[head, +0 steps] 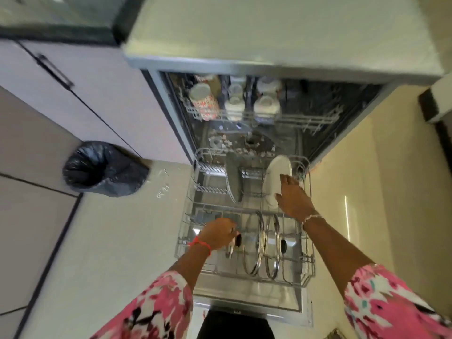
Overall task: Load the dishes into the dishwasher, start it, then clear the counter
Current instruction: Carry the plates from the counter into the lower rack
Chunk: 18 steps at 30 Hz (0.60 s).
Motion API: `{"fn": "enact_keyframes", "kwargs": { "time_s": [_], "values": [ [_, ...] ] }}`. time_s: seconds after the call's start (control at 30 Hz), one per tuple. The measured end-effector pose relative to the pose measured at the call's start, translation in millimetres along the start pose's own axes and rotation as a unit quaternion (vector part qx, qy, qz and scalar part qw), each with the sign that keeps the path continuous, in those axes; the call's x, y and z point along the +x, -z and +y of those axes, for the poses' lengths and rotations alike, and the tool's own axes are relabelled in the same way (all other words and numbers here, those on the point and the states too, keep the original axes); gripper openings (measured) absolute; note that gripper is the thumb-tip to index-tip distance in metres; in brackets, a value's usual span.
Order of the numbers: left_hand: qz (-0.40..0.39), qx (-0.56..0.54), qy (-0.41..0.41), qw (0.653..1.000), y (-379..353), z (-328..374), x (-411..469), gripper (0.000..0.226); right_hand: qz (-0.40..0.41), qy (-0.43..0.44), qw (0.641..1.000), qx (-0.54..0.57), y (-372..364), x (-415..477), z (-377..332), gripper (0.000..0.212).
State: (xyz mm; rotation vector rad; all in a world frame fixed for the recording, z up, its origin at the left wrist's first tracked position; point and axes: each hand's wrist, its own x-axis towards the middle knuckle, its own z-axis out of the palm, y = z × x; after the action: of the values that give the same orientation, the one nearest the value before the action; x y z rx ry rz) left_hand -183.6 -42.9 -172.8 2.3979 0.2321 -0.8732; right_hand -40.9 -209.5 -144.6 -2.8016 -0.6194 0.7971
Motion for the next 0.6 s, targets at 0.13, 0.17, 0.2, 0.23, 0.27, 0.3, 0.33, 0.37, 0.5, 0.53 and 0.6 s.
{"fn": "enact_keyframes", "kwargs": {
  "time_s": [0.13, 0.17, 0.2, 0.23, 0.27, 0.3, 0.33, 0.37, 0.5, 0.53, 0.6],
  "values": [
    [0.120, 0.008, -0.012, 0.993, 82.0, 7.2, -58.3, 0.041, 0.037, 0.065, 0.997, -0.002, 52.4, -50.4, -58.2, 0.050],
    [0.166, 0.012, -0.013, 0.986, 98.6, 5.4, -74.6, 0.046, 0.045, 0.081, 0.996, -0.003, 65.8, -61.5, -74.7, 0.052],
    [0.205, 0.027, -0.013, 0.978, 113.8, 3.0, -88.8, 0.051, 0.053, 0.095, 0.994, -0.004, 77.9, -69.9, -90.4, 0.053],
    [0.233, 0.046, -0.011, 0.971, 125.1, 0.0, -99.8, 0.056, 0.059, 0.109, 0.992, -0.010, 87.0, -75.6, -103.8, 0.054],
    [0.258, 0.062, -0.009, 0.964, 138.3, -6.1, -112.2, 0.060, 0.070, 0.124, 0.990, -0.018, 98.2, -80.6, -120.6, 0.055],
    [0.276, 0.077, -0.006, 0.958, 149.1, -12.2, -123.1, 0.063, 0.078, 0.137, 0.987, -0.026, 106.4, -84.4, -135.5, 0.055],
    [0.292, 0.089, -0.003, 0.952, 158.8, -20.7, -132.9, 0.065, 0.083, 0.147, 0.985, -0.036, 113.4, -86.2, -151.2, 0.056],
    [0.306, 0.095, 0.001, 0.947, 168.0, -29.5, -141.2, 0.067, 0.087, 0.157, 0.983, -0.042, 118.8, -86.2, -166.2, 0.057],
    [0.343, 0.100, 0.032, 0.934, 202.4, -87.5, -165.8, 0.070, 0.116, 0.198, 0.972, -0.043, 126.7, -74.9, -239.1, 0.061],
    [0.344, 0.101, 0.041, 0.933, 210.9, -105.5, -170.7, 0.071, 0.120, 0.205, 0.970, -0.045, 125.7, -69.1, -258.9, 0.061],
    [0.344, 0.100, 0.052, 0.932, 230.3, -143.7, -182.8, 0.071, 0.125, 0.211, 0.968, -0.051, 120.9, -55.8, -299.1, 0.062]
  ]
}}
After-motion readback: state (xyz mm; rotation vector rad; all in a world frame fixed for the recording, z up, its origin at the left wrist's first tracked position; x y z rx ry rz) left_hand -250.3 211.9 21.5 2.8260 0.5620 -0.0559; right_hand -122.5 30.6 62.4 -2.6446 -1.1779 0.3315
